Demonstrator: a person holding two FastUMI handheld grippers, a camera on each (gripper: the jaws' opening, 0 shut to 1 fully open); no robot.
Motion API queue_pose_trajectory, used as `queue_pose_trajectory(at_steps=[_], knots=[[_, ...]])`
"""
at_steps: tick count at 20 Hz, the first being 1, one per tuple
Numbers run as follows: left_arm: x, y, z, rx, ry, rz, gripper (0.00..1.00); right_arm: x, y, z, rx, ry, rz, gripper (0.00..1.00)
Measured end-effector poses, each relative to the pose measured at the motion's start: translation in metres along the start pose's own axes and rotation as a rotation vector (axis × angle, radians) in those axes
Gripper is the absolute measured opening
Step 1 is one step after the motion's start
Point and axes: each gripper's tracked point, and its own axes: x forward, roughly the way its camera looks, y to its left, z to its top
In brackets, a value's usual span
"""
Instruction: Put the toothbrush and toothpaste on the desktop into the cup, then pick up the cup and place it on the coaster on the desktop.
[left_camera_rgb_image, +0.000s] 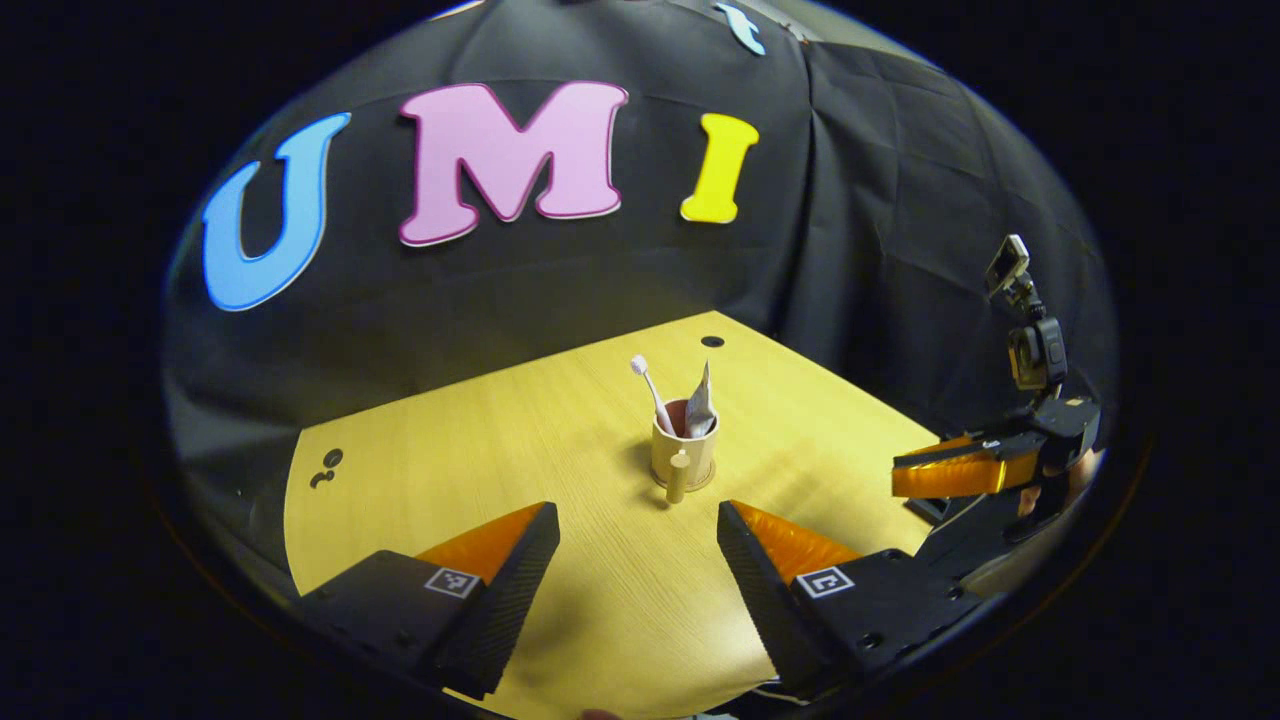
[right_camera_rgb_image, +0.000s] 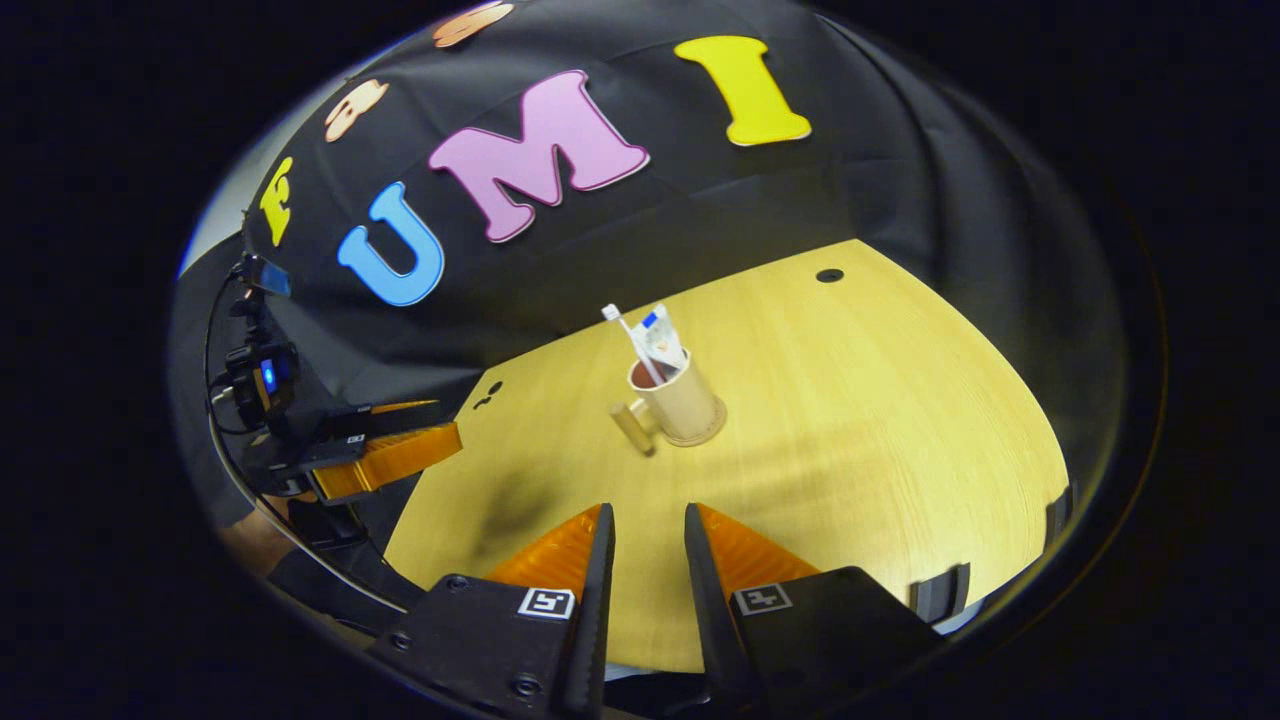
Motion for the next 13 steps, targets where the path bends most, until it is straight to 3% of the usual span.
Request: queue_pose_trajectory(at_steps=[7,11,12,13], knots=[[-0.053,0.007,-0.004,-0.08,-0.076,0.098,0.99,0.006,0.059,0.01,-0.09,-0.022,0.07,0.43],[-0.069,0.007,-0.016,-0.116,-0.072,0.096,0.99,0.009,0.079,0.02,-0.117,-0.041,0.102,0.57],[-0.071,0.009,-0.019,-0.124,-0.074,0.104,0.99,0.008,0.083,0.022,-0.123,-0.048,0.107,0.51],[-0.075,0.012,-0.02,-0.132,-0.078,0.113,0.99,0.008,0.086,0.025,-0.129,-0.054,0.112,0.63]])
